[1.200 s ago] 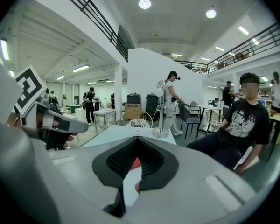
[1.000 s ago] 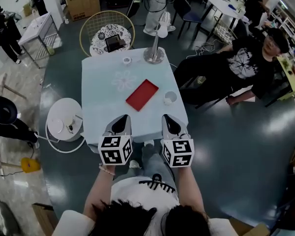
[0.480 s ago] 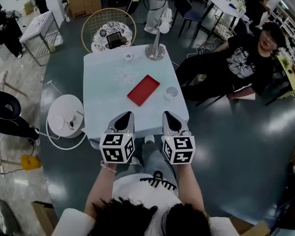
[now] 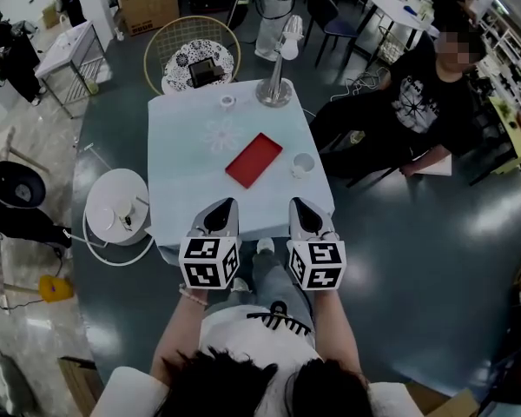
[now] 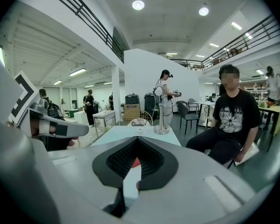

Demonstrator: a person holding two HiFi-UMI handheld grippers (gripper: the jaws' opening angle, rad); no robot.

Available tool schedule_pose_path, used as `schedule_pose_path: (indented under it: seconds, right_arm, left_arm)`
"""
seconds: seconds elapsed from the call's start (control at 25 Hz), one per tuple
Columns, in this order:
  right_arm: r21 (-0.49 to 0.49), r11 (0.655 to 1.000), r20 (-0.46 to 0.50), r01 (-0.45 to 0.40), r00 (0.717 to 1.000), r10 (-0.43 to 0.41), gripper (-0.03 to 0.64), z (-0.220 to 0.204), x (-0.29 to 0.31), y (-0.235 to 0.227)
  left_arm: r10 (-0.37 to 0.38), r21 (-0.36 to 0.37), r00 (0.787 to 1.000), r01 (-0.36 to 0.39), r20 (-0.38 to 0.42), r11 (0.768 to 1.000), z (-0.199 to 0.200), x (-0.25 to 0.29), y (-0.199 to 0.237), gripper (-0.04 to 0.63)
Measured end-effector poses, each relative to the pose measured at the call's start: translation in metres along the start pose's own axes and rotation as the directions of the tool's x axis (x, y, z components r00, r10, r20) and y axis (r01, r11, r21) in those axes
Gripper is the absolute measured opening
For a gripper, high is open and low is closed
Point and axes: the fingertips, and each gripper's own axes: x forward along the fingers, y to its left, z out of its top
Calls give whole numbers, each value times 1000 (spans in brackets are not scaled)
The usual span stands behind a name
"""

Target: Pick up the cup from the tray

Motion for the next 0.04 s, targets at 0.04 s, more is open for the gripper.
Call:
schedule_pose_path:
  seconds: [0.04]
  right_arm:
    - [-1, 1000, 0, 1, 1000, -1, 23, 1, 1, -1]
  left_arm:
    - [0, 0, 1000, 0, 0, 1000, 0, 1, 0, 0]
